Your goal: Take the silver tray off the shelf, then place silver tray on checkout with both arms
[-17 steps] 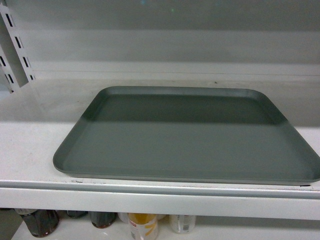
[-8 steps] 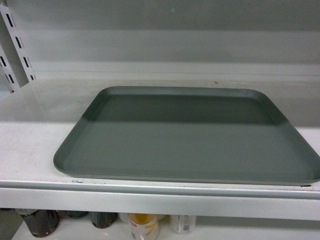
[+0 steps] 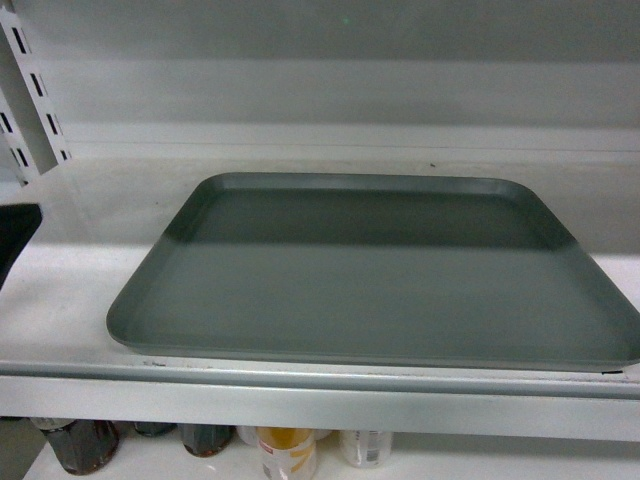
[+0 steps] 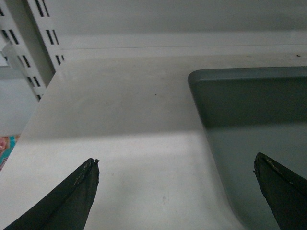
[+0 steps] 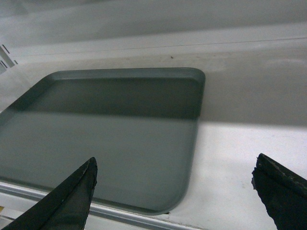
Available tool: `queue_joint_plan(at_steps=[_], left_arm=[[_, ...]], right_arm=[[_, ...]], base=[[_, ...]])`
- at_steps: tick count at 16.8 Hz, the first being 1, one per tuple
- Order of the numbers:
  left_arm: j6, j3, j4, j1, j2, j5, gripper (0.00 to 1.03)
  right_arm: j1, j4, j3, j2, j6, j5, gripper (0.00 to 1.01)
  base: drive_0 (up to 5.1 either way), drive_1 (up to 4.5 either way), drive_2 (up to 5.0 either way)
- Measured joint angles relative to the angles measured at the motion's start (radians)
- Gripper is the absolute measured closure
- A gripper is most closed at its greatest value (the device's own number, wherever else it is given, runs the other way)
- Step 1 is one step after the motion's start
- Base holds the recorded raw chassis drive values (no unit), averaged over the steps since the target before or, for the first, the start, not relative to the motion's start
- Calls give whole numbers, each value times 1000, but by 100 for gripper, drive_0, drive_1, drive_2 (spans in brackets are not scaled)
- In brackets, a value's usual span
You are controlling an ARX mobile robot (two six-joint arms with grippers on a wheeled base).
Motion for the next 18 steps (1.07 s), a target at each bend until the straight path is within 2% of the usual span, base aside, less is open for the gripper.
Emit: queue_joint_plan(at_steps=[2, 5, 10, 13, 18], left_arm=[[0, 67, 25, -6, 134, 19, 5], [1, 148, 42, -37, 258, 29, 5], [8, 265, 40, -55, 440, 25, 5], [7, 320, 16, -51, 493, 25, 5], [-6, 394, -52, -59, 544, 30, 5]], right_arm=[[41, 18, 47, 76, 30, 36, 3], [76, 47, 117, 204, 35, 71, 3], [93, 40, 275, 434, 9, 136, 3], [101, 17, 352, 539, 1, 146, 3], [106, -33, 449, 666, -20, 190, 3]], base=[[0, 0, 0], [0, 0, 0], [0, 0, 0], [0, 0, 0], [0, 0, 0]])
